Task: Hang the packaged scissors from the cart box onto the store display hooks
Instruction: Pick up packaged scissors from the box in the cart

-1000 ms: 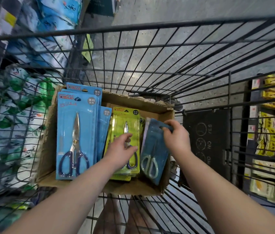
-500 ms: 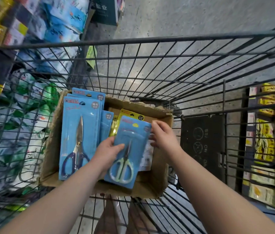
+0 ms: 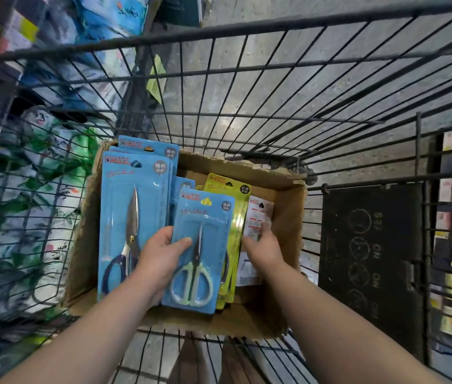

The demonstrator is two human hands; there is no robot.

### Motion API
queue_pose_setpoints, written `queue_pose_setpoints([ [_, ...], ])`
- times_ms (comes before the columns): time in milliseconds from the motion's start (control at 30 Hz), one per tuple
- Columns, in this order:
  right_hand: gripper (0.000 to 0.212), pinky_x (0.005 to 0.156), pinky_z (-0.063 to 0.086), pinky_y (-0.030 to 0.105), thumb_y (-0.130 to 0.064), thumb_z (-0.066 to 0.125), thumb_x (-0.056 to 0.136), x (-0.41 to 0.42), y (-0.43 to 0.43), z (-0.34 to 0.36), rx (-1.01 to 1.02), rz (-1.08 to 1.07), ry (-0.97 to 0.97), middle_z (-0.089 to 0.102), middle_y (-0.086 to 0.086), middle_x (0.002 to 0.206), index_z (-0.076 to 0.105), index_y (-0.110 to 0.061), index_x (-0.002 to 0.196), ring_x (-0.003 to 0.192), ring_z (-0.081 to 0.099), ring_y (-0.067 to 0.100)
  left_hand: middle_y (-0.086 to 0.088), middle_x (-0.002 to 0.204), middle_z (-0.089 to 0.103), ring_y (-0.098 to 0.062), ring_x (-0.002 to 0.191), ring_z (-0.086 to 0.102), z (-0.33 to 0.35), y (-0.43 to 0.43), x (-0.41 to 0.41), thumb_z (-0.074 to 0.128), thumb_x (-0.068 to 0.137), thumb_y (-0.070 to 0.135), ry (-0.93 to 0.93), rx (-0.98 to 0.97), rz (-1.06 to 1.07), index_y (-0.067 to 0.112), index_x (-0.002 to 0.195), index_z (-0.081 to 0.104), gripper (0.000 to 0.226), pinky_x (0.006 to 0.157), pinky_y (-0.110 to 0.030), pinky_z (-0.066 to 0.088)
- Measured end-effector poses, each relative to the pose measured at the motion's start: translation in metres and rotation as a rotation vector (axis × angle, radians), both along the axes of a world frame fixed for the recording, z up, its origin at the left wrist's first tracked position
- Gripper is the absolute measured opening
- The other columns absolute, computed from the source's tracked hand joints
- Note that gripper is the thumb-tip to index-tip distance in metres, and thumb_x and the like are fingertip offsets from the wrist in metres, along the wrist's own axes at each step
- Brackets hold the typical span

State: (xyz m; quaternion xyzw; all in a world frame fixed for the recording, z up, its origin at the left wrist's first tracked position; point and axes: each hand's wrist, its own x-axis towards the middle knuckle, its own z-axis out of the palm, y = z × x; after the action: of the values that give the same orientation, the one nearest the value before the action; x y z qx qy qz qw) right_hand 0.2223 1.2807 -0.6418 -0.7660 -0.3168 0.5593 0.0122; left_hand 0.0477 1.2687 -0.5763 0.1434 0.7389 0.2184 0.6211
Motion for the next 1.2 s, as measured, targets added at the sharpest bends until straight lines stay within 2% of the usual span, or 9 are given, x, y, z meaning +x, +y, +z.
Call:
queue_pose_setpoints([
  [133,0.078,0.103,0.04,0.032,-0.019,0.056,0.085,0.0,0.005,-0.013,-0.039,-0.043,0.018,0.039,0.01,0.143,0.013,-0.019,0.15,0.126,0.045,0.03,-0.007,0.093,0.071,-0.021,0.081,0.068,-0.007,0.0,-0.003,0.049,0.094,0.002,-0.026,0.025,-0.006,0.015,0.094,0.06,0.017,0.072,-0.035,0.054],
  [200,0.08,0.095,0.04,0.028,-0.021,0.06,0.084,0.001,0.005,-0.018,-0.031,-0.038,0.024,0.042,0.01,0.141,0.014,-0.019,0.15,0.123,0.048,0.029,-0.005,0.089,0.072,-0.017,0.075,0.069,-0.009,0.0,-0.004,0.049,0.094,0.002,-0.044,0.029,-0.001,0.015,0.093,0.06,0.017,0.067,-0.033,0.054],
  [367,0.077,0.101,0.042,0.033,-0.02,0.06,0.085,0.002,0.001,-0.021,-0.001,-0.008,-0.034,0.044,0.009,0.142,0.017,-0.018,0.149,0.125,0.049,0.027,-0.002,0.086,0.072,-0.012,0.068,0.071,-0.01,0.0,-0.003,0.049,0.094,0.004,-0.048,0.023,-0.014,0.015,0.095,0.06,0.016,0.055,-0.025,0.057],
  [533,0.064,0.086,0.043,0.031,-0.013,0.047,0.089,0.004,-0.001,-0.011,0.02,-0.069,-0.099,0.057,0.011,0.124,0.022,-0.018,0.148,0.11,0.056,0.03,-0.006,0.094,0.072,-0.02,0.083,0.069,-0.007,0.002,-0.004,0.05,0.094,0.007,-0.042,-0.001,-0.035,0.017,0.096,0.06,0.014,0.07,-0.037,0.055],
  [667,0.042,0.096,0.041,0.037,-0.011,0.032,0.096,0.009,-0.002,0.003,0.065,-0.173,-0.151,0.057,0.014,0.126,0.041,-0.017,0.137,0.116,0.052,0.033,-0.008,0.095,0.072,-0.026,0.087,0.07,-0.002,0.003,-0.005,0.05,0.095,0.01,-0.061,-0.024,-0.037,0.015,0.101,0.06,0.012,0.076,-0.043,0.056],
  [767,0.041,0.1,0.039,0.04,-0.015,0.031,0.1,0.011,-0.004,0.021,0.088,-0.178,-0.178,0.053,0.013,0.131,0.037,-0.016,0.14,0.122,0.049,0.033,-0.009,0.093,0.072,-0.026,0.084,0.07,0.004,0.002,-0.005,0.051,0.095,0.009,-0.058,-0.013,-0.043,0.015,0.098,0.06,0.011,0.074,-0.042,0.056],
  [967,0.029,0.065,0.044,0.028,-0.014,0.035,0.097,0.008,-0.002,0.074,0.23,-0.352,-0.086,0.062,0.01,0.106,0.056,-0.007,0.115,0.085,0.056,0.022,-0.008,0.092,0.07,-0.025,0.081,0.067,0.038,0.003,-0.008,0.052,0.094,0.008,-0.032,0.067,-0.081,0.013,0.099,0.062,0.012,0.071,-0.036,0.055],
  [1067,0.027,0.061,0.045,0.028,-0.008,0.036,0.093,0.006,-0.003,0.112,0.297,-0.391,-0.029,0.062,0.01,0.091,0.059,0.0,0.105,0.071,0.055,0.017,-0.005,0.08,0.067,-0.022,0.072,0.064,0.064,0.003,-0.012,0.053,0.091,0.003,0.007,0.117,-0.046,0.012,0.087,0.062,0.014,0.067,-0.031,0.053],
  [1200,0.021,0.062,0.044,0.029,-0.006,0.038,0.091,-0.002,-0.005,0.167,0.37,-0.384,0.04,0.058,0.007,0.078,0.058,-0.001,0.09,0.071,0.051,0.017,-0.016,0.093,0.072,-0.035,0.086,0.068,0.097,0.001,-0.027,0.06,0.082,0.012,0.005,0.155,-0.026,0.013,0.085,0.065,0.006,0.08,-0.053,0.056],
])
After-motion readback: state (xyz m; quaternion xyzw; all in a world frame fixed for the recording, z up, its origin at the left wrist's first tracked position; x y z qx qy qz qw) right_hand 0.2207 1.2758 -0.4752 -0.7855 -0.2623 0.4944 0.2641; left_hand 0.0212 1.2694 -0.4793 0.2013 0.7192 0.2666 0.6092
